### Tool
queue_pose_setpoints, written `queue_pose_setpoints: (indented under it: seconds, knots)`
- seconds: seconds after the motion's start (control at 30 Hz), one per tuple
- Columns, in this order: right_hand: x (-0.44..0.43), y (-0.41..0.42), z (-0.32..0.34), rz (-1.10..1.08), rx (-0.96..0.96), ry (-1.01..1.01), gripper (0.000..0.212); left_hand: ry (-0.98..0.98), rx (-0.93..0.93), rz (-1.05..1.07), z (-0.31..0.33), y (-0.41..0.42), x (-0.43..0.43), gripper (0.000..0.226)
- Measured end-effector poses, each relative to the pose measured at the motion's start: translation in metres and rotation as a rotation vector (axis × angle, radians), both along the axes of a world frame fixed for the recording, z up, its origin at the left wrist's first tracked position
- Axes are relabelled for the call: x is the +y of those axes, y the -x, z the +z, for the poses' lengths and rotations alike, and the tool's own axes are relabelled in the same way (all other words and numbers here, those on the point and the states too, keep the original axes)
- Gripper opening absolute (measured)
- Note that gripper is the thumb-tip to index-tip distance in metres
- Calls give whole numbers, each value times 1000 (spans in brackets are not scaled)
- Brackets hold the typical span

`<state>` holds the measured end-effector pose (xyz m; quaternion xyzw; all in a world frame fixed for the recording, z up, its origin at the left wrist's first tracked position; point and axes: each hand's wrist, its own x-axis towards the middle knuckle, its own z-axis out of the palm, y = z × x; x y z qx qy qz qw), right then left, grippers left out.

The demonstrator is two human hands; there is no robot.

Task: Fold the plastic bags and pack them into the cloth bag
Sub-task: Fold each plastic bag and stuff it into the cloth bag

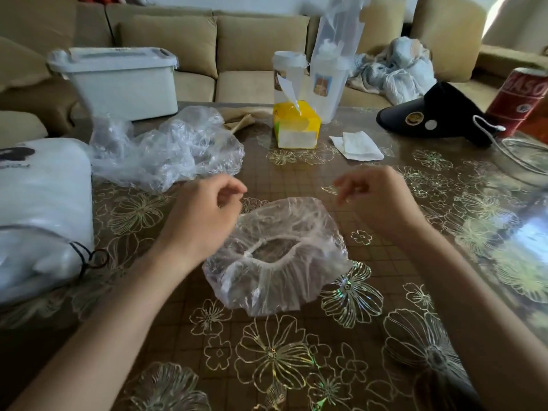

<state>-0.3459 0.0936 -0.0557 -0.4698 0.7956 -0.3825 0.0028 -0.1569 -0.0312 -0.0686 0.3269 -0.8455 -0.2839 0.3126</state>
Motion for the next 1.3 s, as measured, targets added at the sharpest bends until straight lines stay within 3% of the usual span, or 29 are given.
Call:
queue_pose_setpoints:
  seconds: [0.1,0.27,0.4,0.5,0.63,0.77,0.87,0.97,1.1,1.17,1.23,1.3]
  knots:
    - [-13,-22,-9,57,99,123,30,77,-125,-137,-12,12,18,33]
    - [-24,-42,-44,318,108,-209,42,151,-589,-197,-43,17,17,57]
    - [-26,-34,-55,285,282,-527,53,159,-731,-123,-47,20,17,66]
    - [-25,-27,-51,300,242,-516,57,193,-585,-68,-46,18,14,64]
    - [-22,-17,-39,189,36,-170,46,134,-302,30,-37,11,3,44]
    - [-14,-2,-25,6,8,-261,42,62,-233,35,-32,6,-3,7]
    - [-6,5,-14,-63,-138,-294,37,27,-98,19,-26,7,-1,12]
    - [-3,4,-8,35,-308,-305,49,-237,162,56,-12,7,0,12]
    - [-4,-2,-5,164,-683,-193,49,-808,466,32,-3,5,-1,8]
    - [-5,-6,-6,214,-876,-170,62,-941,433,-24,-3,4,0,8]
    - [-4,-6,-6,252,-1020,-128,64,-1007,323,-91,-3,1,-2,35]
    - [-5,-6,-9,249,-1081,-71,50,-1086,196,-213,-3,-4,-9,61]
